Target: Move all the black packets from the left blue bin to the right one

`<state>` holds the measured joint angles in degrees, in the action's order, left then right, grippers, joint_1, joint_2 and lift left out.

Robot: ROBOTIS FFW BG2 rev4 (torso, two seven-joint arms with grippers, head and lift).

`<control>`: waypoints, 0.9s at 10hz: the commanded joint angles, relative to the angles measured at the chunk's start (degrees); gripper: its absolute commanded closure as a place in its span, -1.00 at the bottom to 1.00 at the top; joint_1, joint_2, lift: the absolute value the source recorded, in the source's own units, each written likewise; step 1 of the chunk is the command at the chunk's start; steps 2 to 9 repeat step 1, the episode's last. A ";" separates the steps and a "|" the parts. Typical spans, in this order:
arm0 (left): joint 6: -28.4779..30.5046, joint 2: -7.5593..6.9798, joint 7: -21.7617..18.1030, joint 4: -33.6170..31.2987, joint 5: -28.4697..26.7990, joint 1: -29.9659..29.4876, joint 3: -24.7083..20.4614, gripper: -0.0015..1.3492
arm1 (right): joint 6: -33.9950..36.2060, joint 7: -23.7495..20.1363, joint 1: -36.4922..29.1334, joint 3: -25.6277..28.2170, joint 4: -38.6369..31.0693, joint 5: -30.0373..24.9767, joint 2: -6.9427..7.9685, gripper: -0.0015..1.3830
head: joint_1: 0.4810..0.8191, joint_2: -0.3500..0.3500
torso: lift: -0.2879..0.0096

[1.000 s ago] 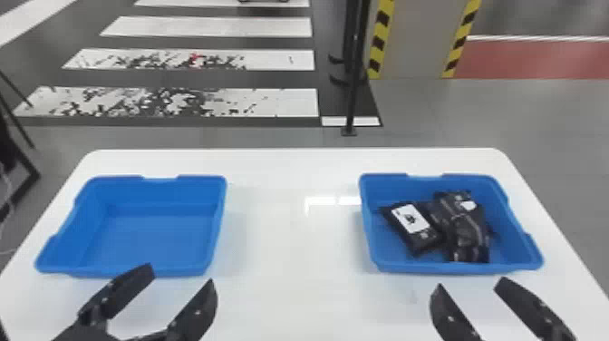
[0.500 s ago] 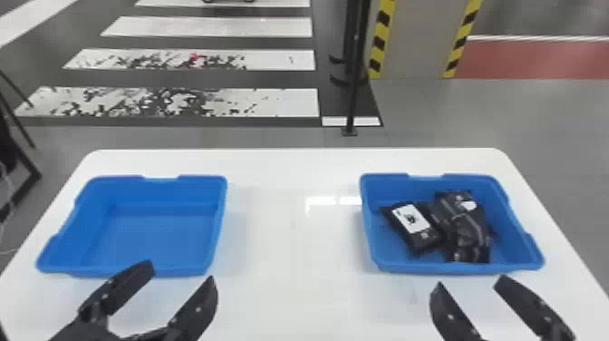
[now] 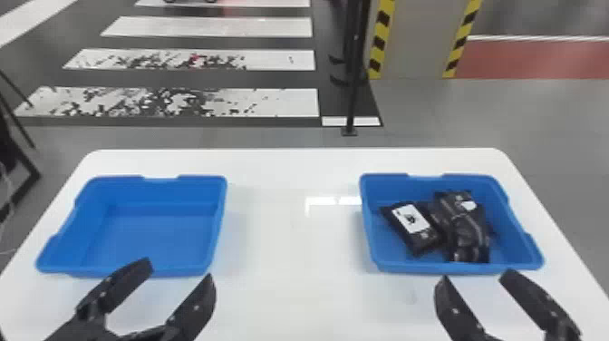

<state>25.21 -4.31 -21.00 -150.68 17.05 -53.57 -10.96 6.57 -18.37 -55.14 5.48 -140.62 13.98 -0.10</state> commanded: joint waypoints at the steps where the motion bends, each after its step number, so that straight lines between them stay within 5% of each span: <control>1: -0.04 0.09 0.00 0.00 -0.03 0.00 -0.01 -0.73 | -0.24 0.00 0.02 0.00 0.21 0.19 0.01 -0.82 | 0.27 -0.02 | -0.01; 9: -0.04 0.09 0.00 0.00 -0.03 0.00 -0.01 -0.73 | -0.24 0.00 0.02 0.00 0.21 0.19 0.01 -0.82 | 0.27 -0.02 | -0.01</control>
